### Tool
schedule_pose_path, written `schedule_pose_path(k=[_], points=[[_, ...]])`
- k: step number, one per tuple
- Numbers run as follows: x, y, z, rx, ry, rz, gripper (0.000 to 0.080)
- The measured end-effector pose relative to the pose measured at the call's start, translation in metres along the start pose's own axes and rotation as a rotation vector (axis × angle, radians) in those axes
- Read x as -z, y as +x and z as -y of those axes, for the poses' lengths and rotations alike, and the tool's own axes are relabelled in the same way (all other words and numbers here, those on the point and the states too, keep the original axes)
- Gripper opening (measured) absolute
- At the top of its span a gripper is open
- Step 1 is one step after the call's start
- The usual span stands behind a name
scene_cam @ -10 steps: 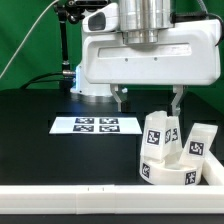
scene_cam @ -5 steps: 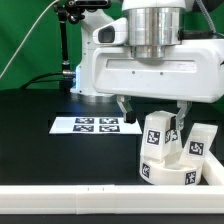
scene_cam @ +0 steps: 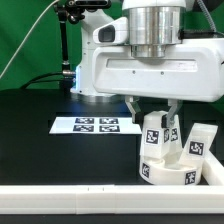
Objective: Assemble stool
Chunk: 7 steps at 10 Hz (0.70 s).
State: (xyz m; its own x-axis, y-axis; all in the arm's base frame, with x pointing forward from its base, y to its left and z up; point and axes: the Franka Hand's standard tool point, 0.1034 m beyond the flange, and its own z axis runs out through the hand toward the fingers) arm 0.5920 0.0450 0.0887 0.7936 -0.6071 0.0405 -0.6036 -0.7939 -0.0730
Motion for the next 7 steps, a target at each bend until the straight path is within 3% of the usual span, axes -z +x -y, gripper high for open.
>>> schedule_pose_path(k=[3,5,7], points=[[0.0000,0.0000,0.0000,-0.007,0.000,0.000,0.0333],[-0.0004,-0.0009,0.0007,-0.158,0.011,0.007,0.0333],[-0.0011,0.0003,-0.0002,-0.434,0.041,0.016,0.0334]])
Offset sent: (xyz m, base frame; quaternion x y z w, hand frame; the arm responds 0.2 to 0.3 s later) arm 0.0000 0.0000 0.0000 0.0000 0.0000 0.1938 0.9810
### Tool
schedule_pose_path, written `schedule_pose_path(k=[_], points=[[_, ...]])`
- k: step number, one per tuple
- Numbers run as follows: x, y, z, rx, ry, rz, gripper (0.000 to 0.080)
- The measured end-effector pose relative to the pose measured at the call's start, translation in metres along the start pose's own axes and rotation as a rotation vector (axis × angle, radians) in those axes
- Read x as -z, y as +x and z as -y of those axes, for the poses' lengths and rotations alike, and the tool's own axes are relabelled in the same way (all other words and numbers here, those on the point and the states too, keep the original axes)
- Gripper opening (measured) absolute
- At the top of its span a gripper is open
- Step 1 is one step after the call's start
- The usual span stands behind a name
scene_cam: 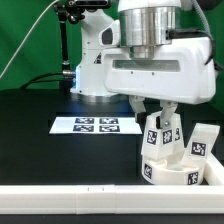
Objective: Assemble stool
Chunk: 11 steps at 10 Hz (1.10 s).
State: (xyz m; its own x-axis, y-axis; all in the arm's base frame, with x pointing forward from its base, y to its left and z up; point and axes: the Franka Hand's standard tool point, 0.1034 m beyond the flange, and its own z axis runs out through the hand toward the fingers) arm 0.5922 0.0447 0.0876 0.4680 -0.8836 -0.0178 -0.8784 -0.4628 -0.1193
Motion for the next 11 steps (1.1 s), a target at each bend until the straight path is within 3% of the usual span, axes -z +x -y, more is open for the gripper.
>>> schedule_pose_path(k=[3,7,11], points=[[-0.001,-0.001,0.001,-0.342,0.037,0.005,0.0334],[-0.002,-0.013,0.007,-0.744,0.066,0.031,0.0334],[-0.002,-0.013,0.008,-1.014,0.075,0.061,0.0335]])
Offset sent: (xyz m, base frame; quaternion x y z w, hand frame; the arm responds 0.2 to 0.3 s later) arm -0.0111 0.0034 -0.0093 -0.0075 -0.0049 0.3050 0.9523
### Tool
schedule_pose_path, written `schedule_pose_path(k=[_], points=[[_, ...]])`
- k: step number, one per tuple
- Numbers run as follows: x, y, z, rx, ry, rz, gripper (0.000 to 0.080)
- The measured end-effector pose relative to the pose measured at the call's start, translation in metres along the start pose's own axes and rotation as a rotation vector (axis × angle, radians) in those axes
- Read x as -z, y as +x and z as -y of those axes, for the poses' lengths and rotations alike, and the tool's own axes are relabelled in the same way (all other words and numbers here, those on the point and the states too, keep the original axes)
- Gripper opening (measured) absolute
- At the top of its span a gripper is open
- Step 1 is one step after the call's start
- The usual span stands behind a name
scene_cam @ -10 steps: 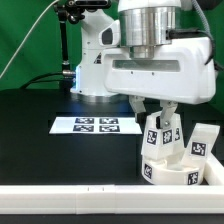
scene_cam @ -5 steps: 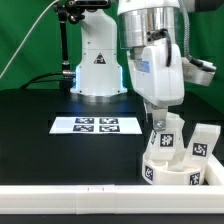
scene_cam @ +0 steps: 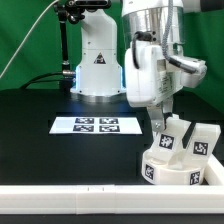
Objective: Assemble stool
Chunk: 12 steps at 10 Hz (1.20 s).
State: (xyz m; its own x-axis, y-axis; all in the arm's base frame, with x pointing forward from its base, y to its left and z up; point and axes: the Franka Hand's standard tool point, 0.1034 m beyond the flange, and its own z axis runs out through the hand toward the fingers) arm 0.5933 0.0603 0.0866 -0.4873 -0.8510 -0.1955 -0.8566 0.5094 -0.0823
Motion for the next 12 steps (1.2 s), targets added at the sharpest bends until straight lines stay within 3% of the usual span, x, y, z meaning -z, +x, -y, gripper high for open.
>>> schedule_pose_path(k=[6,7,8,10,12], points=[[0.000,0.001,0.000,-0.158,-0.005,0.023,0.0335],[0.000,0.001,0.000,-0.141,-0.011,0.023,0.0486],[0.005,-0.001,0.002,-0.098,-0.034,0.028,0.0596],[0.017,-0.007,0.007,-0.020,-0.032,0.047,0.0636],[0.014,-0.006,0.006,0.107,-0.032,0.045,0.0647]])
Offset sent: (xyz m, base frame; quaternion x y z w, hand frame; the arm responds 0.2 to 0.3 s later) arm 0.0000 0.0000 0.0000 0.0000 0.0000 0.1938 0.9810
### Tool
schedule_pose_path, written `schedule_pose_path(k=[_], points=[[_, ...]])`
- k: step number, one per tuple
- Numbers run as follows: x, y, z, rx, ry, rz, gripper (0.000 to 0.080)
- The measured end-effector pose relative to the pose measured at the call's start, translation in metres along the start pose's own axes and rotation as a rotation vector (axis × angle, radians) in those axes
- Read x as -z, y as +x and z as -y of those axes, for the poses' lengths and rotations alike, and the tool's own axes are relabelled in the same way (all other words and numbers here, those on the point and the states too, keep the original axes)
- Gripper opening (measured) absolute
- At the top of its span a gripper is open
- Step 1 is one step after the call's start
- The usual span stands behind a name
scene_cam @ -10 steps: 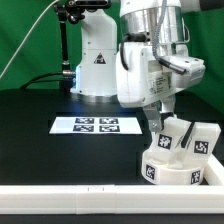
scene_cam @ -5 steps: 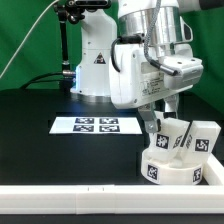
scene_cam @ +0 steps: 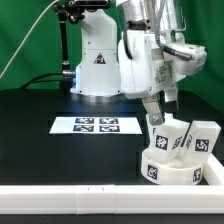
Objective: Assemble stool
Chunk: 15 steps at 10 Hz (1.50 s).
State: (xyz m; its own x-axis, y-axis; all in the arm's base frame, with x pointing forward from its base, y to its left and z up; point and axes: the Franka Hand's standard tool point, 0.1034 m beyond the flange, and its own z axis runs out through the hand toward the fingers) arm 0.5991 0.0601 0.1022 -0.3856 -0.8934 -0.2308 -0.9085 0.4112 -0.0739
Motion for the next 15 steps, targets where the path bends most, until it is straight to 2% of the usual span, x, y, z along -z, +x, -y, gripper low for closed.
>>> schedule_pose_path(k=[1,3,6,11,12,15], points=[[0.000,0.000,0.000,0.064,0.000,0.000,0.0647],[0.000,-0.002,-0.003,0.361,-0.038,-0.026,0.0649],[0.002,-0.008,-0.002,0.752,-0.042,-0.041,0.0649],[0.001,-0.009,-0.002,1.066,-0.050,-0.034,0.0649],[0.001,-0.011,-0.004,1.233,-0.064,-0.053,0.0649],[-0.001,-0.015,-0.007,1.695,-0.085,-0.041,0.0649]])
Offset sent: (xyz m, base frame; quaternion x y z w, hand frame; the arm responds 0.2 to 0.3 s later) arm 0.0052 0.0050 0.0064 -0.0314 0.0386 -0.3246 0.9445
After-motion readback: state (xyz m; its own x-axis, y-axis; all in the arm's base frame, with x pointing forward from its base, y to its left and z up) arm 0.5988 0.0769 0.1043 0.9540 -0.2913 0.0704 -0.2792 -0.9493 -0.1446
